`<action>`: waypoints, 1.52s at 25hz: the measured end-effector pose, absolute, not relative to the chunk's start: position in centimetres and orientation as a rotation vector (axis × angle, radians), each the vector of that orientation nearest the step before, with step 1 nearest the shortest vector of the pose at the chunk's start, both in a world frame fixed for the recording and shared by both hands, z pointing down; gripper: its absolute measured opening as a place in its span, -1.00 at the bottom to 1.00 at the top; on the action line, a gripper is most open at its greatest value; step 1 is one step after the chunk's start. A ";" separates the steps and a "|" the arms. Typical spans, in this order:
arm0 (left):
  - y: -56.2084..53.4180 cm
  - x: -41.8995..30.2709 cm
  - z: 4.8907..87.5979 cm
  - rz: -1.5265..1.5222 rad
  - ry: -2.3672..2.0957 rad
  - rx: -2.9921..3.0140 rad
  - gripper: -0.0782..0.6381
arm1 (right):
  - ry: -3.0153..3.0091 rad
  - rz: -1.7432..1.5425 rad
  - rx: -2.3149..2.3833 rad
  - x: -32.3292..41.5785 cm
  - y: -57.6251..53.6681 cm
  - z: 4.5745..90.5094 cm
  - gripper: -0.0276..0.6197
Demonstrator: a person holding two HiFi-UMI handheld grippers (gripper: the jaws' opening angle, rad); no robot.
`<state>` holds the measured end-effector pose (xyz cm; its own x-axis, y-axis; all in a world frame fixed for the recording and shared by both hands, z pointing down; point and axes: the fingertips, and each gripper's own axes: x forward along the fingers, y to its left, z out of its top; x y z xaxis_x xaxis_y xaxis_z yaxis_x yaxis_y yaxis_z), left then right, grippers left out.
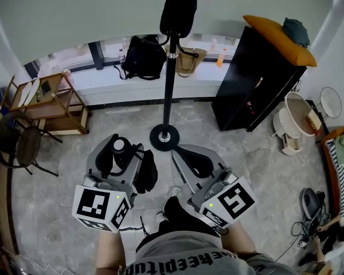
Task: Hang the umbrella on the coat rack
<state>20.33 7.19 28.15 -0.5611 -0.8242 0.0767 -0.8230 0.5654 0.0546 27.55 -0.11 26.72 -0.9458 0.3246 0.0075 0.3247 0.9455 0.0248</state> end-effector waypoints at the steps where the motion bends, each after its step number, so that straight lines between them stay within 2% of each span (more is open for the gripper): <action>1: 7.0 19.9 28.2 -0.017 -2.696 1.420 -0.06 | -3.096 -0.037 -0.521 27.1 -0.3 26.7 -0.88; 25: 0.9 8.6 27.6 -0.029 -2.736 1.337 -0.06 | -3.082 -0.011 -0.603 14.9 -7.1 26.3 -0.88; 38: -1.9 6.0 27.2 -0.042 -2.772 1.288 -0.06 | -3.074 0.031 -0.653 12.1 -10.5 27.0 -0.88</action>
